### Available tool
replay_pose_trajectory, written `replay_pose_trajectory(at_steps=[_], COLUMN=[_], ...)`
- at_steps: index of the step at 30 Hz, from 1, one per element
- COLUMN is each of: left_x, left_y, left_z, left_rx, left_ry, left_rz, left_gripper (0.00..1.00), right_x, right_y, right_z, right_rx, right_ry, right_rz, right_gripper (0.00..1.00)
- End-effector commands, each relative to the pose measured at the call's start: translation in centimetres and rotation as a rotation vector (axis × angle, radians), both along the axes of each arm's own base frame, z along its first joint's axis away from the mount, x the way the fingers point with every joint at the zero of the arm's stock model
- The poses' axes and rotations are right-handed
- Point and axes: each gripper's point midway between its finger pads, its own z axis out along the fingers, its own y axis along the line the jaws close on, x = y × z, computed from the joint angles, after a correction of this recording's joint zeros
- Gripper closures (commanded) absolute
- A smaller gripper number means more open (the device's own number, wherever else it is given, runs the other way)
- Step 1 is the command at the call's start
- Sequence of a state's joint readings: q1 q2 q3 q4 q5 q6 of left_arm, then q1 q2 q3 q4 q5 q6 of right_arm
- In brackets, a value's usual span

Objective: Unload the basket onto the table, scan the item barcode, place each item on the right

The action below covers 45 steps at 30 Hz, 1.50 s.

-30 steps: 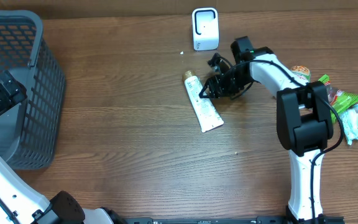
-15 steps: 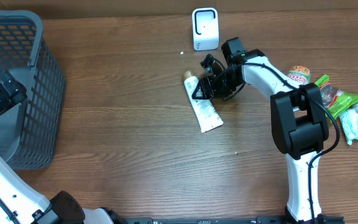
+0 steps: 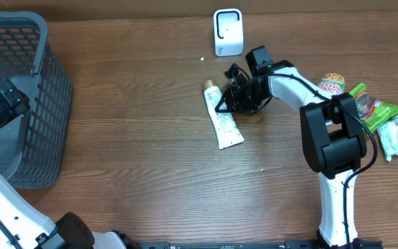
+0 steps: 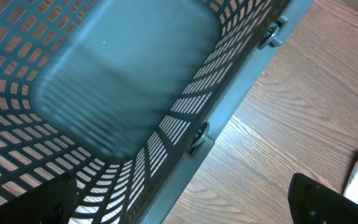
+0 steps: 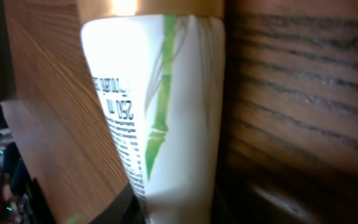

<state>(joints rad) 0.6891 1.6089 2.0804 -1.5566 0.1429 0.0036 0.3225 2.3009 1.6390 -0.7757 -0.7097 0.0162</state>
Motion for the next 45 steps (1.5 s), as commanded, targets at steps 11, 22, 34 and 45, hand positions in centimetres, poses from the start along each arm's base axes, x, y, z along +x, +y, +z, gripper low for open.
replay_pose_trajectory(at_steps=[11,22,34,45], left_x=[0.0,0.0,0.0,0.0], left_y=[0.0,0.0,0.0,0.0], left_z=[0.1,0.1,0.1,0.1], left_rx=[0.006,0.006,0.006,0.006], left_ry=[-0.002,-0.002,-0.002,-0.002], left_rz=[-0.015,-0.015,-0.015,-0.015], left_gripper=[0.0,0.0,0.0,0.0], right_x=[0.0,-1.7,-3.3,1.9], right_y=[0.3,-0.8,-2.2,-5.8], right_z=[3.7,19.6,27.2,23.0], right_rx=[0.165,0.355,0.384,-0.041], right_ry=[0.011,-0.297,-0.483,-0.514], right_rz=[0.013,0.114,0.109,-0.204], right_gripper=[0.96,0.96,0.96,0.97])
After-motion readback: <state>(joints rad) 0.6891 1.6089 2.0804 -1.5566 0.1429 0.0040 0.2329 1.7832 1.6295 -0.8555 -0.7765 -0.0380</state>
